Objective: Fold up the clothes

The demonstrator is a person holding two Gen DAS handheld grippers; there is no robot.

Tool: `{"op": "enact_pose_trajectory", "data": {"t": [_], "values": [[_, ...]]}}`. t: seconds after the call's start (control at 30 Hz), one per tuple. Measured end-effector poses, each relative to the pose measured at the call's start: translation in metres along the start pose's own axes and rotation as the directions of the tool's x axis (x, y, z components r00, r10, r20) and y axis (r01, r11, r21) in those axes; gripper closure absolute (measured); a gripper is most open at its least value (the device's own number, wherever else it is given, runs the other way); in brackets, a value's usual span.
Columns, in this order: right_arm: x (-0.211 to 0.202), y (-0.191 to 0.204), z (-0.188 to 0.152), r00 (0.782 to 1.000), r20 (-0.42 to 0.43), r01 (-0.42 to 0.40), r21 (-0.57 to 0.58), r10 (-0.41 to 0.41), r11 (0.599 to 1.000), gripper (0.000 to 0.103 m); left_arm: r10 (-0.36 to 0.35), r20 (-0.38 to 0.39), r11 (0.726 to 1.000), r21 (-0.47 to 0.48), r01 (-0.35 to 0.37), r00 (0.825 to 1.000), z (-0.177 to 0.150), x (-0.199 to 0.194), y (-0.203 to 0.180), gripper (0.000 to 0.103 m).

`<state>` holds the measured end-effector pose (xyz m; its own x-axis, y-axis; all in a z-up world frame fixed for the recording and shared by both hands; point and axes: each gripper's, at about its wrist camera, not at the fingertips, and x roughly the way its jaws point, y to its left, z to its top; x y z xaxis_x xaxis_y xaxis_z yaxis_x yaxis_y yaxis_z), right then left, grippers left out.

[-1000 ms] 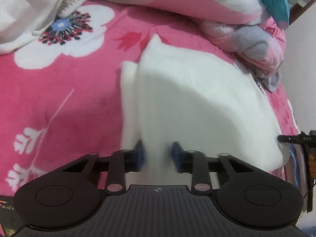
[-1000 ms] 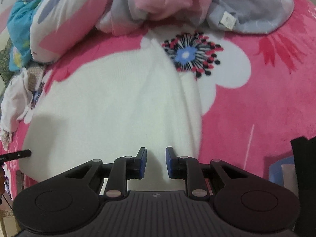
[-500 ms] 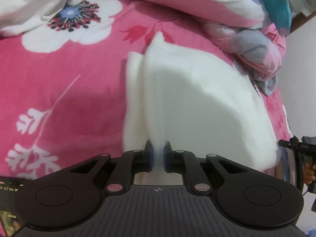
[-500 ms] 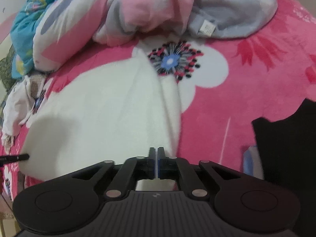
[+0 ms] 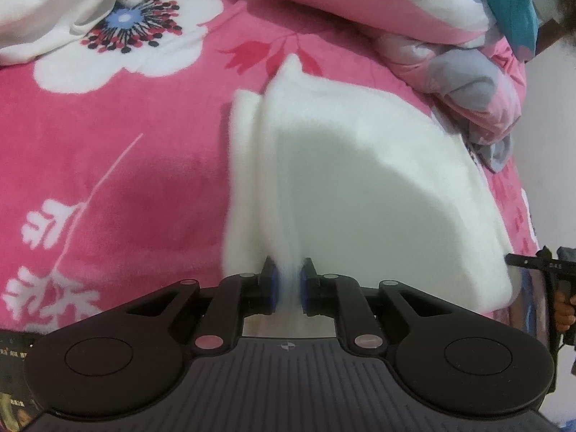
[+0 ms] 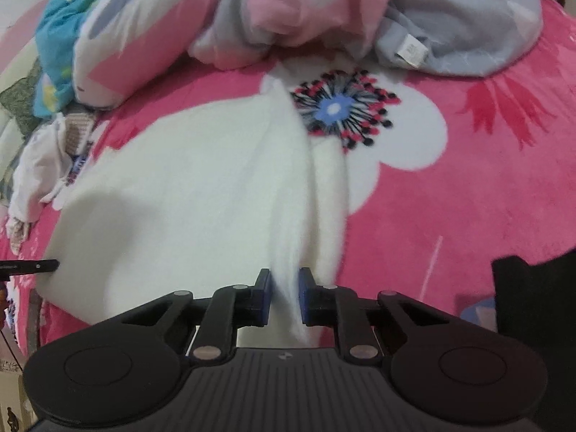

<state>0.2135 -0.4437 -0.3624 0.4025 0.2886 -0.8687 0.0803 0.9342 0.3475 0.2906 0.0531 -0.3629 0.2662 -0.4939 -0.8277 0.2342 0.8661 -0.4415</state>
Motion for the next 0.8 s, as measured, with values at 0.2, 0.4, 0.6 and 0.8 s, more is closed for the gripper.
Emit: {"op": "enact_pose_trajectory", "data": {"t": [0.2, 0.4, 0.6, 0.8], "values": [[-0.003, -0.007, -0.004, 0.996, 0.035, -0.078, 0.069, 0.076, 0.995, 0.094, -0.012, 0.023, 1.0, 0.024, 0.011, 1.0, 0.0, -0.01, -0.004, 0.095], [-0.031, -0.018, -0.031, 0.998, 0.028, -0.064, 0.149, 0.061, 0.987, 0.095, -0.027, -0.007, 1.0, -0.005, 0.026, 1.0, -0.009, -0.019, 0.0, 0.095], [-0.014, -0.021, -0.033, 0.999, 0.013, -0.032, 0.145, 0.03, 0.989, 0.094, -0.007, -0.008, 1.0, 0.002, 0.007, 1.0, -0.008, -0.007, 0.004, 0.094], [-0.011, -0.016, -0.034, 0.997, -0.016, 0.075, 0.116, -0.074, 0.99, 0.067, 0.035, -0.008, 0.999, -0.017, -0.035, 0.999, -0.004, -0.015, 0.001, 0.083]]}}
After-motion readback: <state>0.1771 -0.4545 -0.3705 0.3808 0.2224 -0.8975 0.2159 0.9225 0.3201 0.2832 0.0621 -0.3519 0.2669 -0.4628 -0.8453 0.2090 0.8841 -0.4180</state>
